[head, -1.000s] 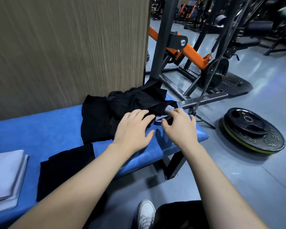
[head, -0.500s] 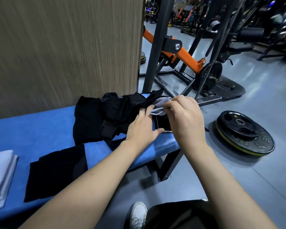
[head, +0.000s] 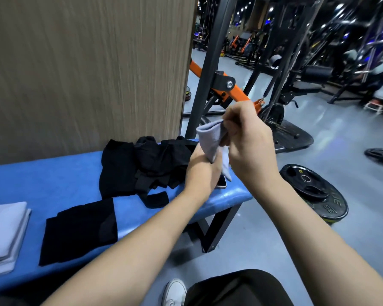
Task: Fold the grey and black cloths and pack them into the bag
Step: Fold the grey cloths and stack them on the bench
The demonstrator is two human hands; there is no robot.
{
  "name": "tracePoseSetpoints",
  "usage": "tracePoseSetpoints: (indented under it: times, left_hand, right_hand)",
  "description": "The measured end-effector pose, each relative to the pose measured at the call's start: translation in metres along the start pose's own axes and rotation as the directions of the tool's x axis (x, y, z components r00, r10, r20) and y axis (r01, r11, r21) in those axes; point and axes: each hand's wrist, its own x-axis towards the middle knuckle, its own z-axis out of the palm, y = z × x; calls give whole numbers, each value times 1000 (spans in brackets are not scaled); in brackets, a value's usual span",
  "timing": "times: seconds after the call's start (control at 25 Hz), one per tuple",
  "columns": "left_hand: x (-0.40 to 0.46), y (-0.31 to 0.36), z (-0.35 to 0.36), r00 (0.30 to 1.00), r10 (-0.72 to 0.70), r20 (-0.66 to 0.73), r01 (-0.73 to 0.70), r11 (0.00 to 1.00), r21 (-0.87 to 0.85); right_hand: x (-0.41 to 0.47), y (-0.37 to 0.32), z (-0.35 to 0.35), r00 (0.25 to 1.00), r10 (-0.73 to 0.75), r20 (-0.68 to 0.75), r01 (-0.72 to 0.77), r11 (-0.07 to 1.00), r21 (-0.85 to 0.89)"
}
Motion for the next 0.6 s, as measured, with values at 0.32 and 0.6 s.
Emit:
tracePoseSetpoints:
  times: [0.32, 0.6]
  left_hand:
    - [25, 10, -125, 906, 328, -267, -236, 916, 325]
    - [22, -17, -254, 907, 247, -341, -76, 893, 443]
  right_hand:
    - [44, -23, -2, 987, -147, 70, 143, 988, 58]
    - [37, -38, 78, 994, -61, 91, 29, 945, 326]
